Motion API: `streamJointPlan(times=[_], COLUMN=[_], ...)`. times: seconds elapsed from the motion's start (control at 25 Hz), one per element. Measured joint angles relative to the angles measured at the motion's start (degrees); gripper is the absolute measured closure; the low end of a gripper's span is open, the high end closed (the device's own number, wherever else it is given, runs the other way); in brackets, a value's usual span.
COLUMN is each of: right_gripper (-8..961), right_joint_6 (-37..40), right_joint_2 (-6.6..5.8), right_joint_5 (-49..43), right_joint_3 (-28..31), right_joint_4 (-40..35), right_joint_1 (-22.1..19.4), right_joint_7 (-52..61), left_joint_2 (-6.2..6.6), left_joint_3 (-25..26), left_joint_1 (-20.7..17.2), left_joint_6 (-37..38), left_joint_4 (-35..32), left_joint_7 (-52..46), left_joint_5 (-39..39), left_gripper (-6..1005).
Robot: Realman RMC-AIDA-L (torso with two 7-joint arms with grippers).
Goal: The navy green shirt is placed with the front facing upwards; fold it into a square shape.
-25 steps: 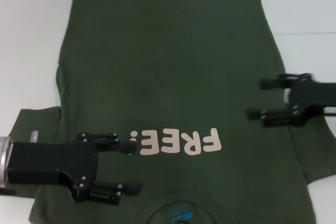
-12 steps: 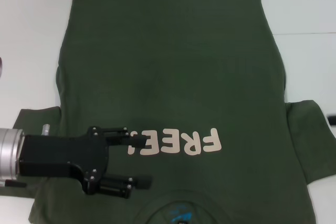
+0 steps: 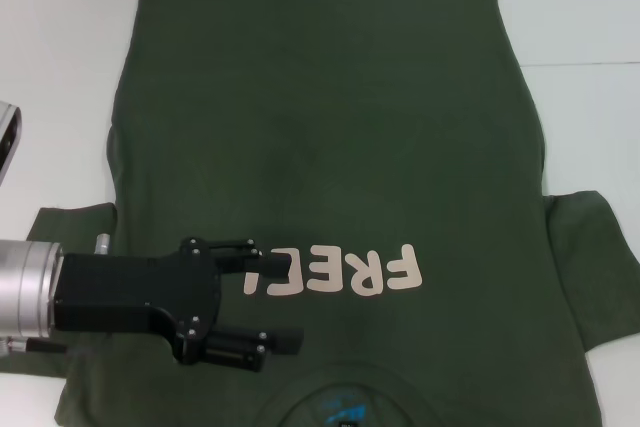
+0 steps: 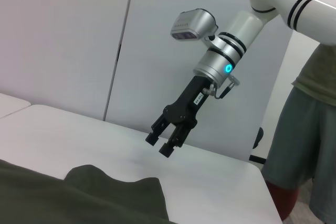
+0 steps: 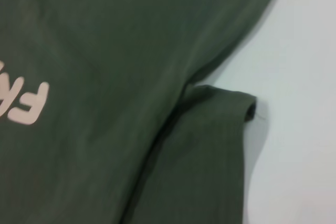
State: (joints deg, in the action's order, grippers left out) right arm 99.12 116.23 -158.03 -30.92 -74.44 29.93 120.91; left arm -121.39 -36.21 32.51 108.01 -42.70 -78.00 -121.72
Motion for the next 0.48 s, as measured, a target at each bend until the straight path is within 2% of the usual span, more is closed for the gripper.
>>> streamJointPlan(times=[0.16, 0.48], right_gripper=[39, 40], right_joint_6=[0.43, 0.51], right_joint_2=[-0.53, -0.74], right_joint_5=[-0.42, -2.85], right_joint_3=[1.43, 1.25], right_joint_4=[0.16, 1.35], right_joint_1=[0.28, 1.56], right_joint_7=[1.93, 6.67], left_joint_2=[-0.07, -0.05], left_joint_3=[-0.04, 0.15], left_joint_1=[0.01, 0.32], left_joint_6=[-0.01, 0.38], left_joint_4=[0.0, -0.02], left_joint_7=[0.0, -0.2], left_joint_5=[0.0, 0.35], left_gripper=[152, 154])
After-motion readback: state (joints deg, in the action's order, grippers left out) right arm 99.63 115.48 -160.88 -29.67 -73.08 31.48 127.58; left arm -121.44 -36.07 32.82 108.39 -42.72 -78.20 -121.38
